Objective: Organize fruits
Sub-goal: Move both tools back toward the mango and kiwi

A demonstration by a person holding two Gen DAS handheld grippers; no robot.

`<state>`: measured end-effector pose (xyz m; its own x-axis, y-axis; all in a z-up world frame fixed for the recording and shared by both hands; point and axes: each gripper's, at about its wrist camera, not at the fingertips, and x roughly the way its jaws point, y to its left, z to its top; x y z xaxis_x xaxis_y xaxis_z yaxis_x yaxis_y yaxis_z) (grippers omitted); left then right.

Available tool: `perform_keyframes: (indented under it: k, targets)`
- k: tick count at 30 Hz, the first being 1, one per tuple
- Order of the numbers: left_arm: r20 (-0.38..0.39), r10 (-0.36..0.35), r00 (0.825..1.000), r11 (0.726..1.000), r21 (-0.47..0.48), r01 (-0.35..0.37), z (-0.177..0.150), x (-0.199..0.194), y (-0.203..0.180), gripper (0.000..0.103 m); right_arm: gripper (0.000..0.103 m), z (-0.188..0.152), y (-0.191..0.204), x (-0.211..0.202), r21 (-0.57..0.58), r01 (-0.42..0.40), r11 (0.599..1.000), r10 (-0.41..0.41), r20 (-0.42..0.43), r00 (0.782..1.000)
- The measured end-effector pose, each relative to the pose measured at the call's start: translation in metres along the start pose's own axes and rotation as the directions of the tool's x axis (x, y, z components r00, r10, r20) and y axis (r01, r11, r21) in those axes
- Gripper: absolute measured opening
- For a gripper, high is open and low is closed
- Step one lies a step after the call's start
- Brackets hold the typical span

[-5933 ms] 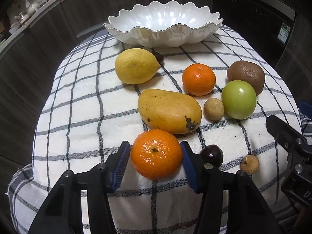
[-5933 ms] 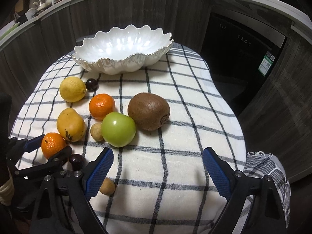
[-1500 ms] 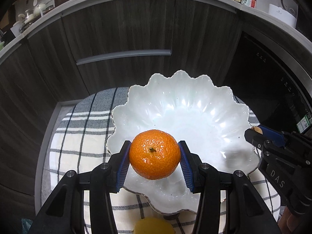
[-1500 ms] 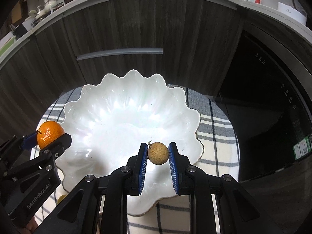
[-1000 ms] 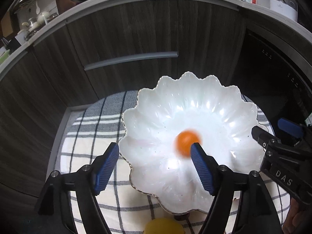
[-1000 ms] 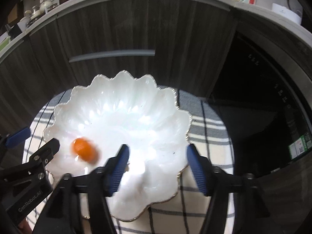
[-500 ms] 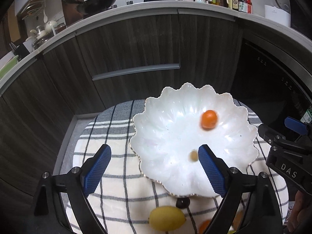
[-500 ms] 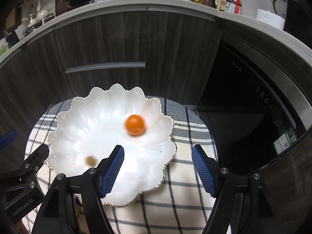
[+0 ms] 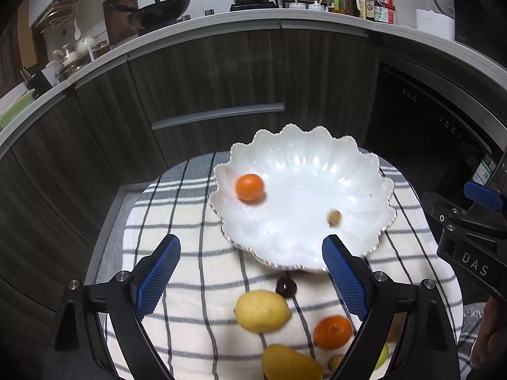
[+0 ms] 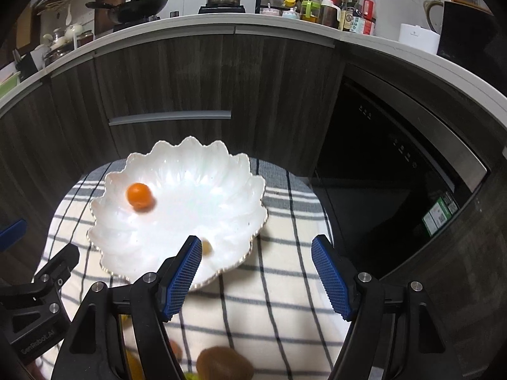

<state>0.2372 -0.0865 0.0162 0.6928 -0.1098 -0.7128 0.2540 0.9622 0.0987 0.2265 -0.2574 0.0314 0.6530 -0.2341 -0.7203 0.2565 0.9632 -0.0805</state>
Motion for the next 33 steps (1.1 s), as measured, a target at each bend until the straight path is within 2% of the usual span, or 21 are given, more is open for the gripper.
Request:
perform_keyframes:
  k: [9,20,33]
  targets:
    - [0.021,-0.015,1.000,0.999,0.047,0.014,-0.037,-0.021,-0.010,0.092,0.072,-0.042,-0.008,-0.016,0.007,-0.004,1.000,0.004,-0.032,0.999]
    - [-0.040,-0.070,0.997,0.996,0.048,0.072,-0.083,-0.014,-0.014,0.092,0.072,-0.095,-0.004,-0.018,0.004,-0.006,1.000,0.006,-0.084,0.996]
    - [-0.122,-0.094,0.988,0.994,0.052,0.101,-0.116,0.008,-0.019,0.091,0.072,-0.128,0.001,-0.007,0.012,-0.003,1.000,0.005,-0.148,0.989]
